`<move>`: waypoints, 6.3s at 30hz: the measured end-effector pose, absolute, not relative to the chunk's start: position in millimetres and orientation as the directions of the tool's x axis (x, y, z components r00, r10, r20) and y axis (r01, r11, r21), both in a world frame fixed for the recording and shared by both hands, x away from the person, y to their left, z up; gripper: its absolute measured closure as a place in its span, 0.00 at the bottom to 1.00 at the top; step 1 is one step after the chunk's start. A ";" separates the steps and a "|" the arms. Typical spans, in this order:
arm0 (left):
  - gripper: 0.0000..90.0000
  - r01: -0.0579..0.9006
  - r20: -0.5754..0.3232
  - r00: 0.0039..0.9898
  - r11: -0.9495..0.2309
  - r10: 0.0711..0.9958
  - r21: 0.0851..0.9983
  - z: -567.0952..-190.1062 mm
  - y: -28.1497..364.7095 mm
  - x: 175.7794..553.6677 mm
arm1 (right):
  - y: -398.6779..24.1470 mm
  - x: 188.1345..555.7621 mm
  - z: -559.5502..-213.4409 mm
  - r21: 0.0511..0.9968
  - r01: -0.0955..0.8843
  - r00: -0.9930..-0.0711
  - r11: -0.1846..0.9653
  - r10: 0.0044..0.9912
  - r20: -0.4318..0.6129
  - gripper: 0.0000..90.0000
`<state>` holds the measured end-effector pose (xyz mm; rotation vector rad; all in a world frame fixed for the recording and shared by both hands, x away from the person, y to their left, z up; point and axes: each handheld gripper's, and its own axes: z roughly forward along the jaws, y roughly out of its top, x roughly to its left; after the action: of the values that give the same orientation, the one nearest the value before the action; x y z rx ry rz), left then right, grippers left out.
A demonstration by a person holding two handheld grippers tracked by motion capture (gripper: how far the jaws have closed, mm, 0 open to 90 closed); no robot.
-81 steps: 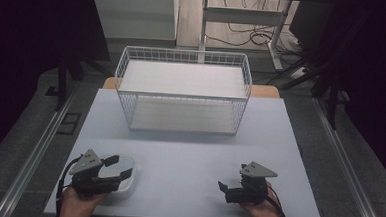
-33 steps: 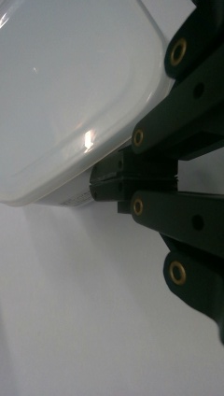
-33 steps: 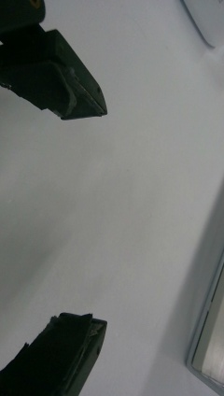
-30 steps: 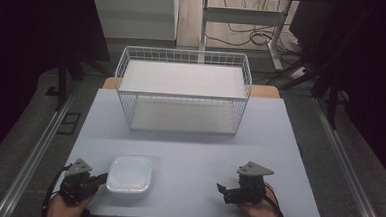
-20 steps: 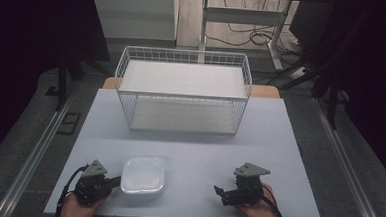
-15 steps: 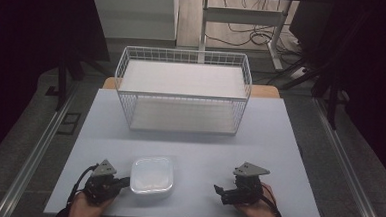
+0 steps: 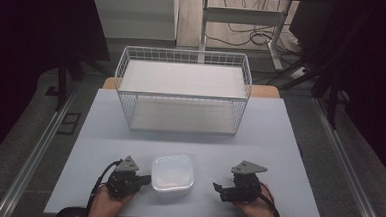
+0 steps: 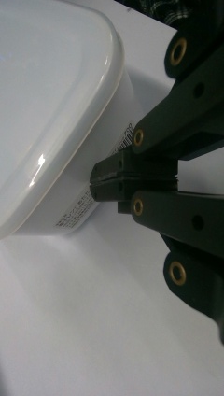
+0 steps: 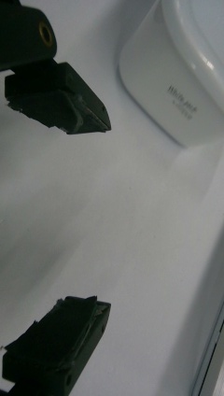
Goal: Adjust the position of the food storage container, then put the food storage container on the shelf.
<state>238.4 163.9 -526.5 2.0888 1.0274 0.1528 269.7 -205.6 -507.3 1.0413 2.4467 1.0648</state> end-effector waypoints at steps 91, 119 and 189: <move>0.07 0.505 -0.209 0.744 -0.329 0.635 0.798 -503.8 137.9 269.4 | -157.2 276.8 -478.0 0.761 0.365 -0.807 0.536 0.590 -0.028 0.06; 0.52 0.610 -0.400 0.716 -0.234 0.572 0.757 -512.3 139.7 264.8 | -155.5 283.4 -479.1 0.693 0.557 -0.763 0.458 0.612 0.209 0.43; 0.86 0.592 -0.314 0.563 -0.107 0.764 0.799 -492.8 151.0 375.2 | -137.1 394.0 -475.6 0.839 0.484 -0.640 0.249 0.755 0.145 0.84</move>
<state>375.2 151.0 -492.8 1.7980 1.1168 0.2168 394.0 -137.1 -475.6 1.1483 2.2369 1.3399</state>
